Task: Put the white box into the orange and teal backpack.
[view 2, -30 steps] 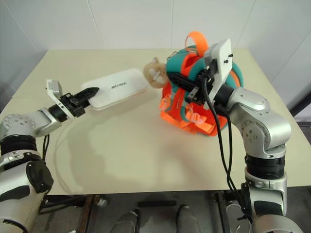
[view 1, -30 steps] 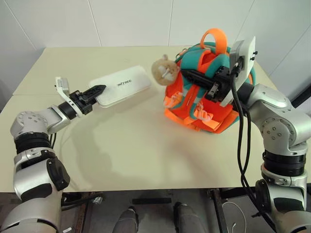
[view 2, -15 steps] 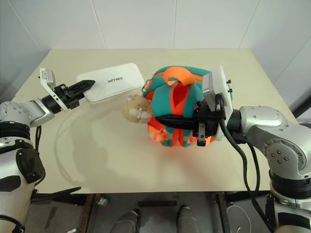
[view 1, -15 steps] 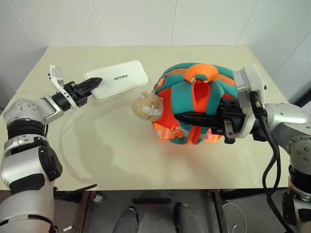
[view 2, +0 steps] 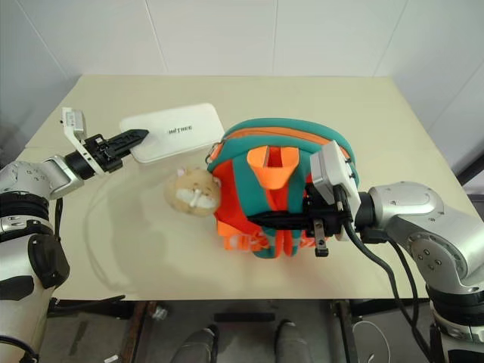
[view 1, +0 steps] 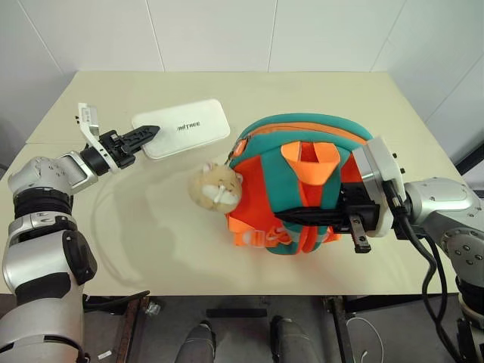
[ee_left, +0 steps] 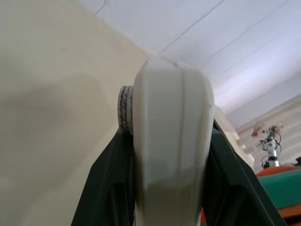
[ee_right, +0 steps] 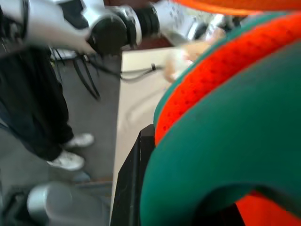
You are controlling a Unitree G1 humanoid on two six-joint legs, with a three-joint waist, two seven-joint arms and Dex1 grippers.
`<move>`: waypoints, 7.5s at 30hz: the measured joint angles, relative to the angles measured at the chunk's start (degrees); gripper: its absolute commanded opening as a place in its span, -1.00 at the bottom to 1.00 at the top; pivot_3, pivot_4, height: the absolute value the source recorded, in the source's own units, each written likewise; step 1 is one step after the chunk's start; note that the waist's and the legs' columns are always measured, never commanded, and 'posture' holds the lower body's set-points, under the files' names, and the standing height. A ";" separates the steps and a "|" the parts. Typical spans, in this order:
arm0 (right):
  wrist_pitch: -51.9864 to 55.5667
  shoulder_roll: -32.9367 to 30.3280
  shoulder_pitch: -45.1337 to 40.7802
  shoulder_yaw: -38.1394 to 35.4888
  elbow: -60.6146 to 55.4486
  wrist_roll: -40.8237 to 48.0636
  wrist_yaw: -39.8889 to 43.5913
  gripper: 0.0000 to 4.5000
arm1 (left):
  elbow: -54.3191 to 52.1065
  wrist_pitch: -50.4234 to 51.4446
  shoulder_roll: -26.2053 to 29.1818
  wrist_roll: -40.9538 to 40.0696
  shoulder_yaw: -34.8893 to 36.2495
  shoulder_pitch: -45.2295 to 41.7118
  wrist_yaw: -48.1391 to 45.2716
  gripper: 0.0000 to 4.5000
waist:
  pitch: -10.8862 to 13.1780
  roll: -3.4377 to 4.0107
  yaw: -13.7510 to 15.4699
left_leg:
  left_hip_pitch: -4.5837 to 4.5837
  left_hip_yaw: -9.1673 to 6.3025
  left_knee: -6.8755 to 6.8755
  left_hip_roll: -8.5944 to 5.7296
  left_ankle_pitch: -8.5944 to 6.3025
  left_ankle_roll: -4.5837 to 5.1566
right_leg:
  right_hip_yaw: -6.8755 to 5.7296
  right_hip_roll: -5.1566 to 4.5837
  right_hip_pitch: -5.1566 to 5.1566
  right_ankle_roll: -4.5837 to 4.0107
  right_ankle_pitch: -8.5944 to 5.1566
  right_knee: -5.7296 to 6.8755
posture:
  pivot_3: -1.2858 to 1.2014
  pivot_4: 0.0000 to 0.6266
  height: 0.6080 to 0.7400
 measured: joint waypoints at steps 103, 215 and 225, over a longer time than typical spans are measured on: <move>-10.80 7.57 -0.72 4.32 14.17 -14.31 3.86 -1.00 | -35.45 -21.48 -5.02 8.47 -39.77 -0.55 -14.65 -0.42 | 0.00 0.00 0.35 | 0.15 -0.04 0.52 0.02 -0.03 0.06 | 0.04 0.05 0.22 -0.12 -0.12 0.38 | 0.03 -0.52 1.00; -4.78 1.39 12.97 -2.29 4.15 -9.35 -8.34 -0.27 | -16.48 -34.60 -6.39 22.25 -29.58 8.90 -17.45 -0.47 | -0.03 0.08 1.79 | 0.01 -0.04 0.78 0.01 -0.13 0.16 | 0.00 0.01 0.27 -0.15 -0.03 0.14 | 0.03 -0.52 1.00; 1.29 -11.88 22.54 -23.48 2.39 -3.96 -3.23 1.00 | -20.27 -45.34 -4.46 12.83 -16.52 17.57 -19.98 0.95 | -0.03 0.09 1.70 | 0.05 -0.02 0.72 0.02 -0.18 0.19 | -0.01 0.01 0.28 -0.12 -0.02 0.10 | 0.03 -0.52 1.00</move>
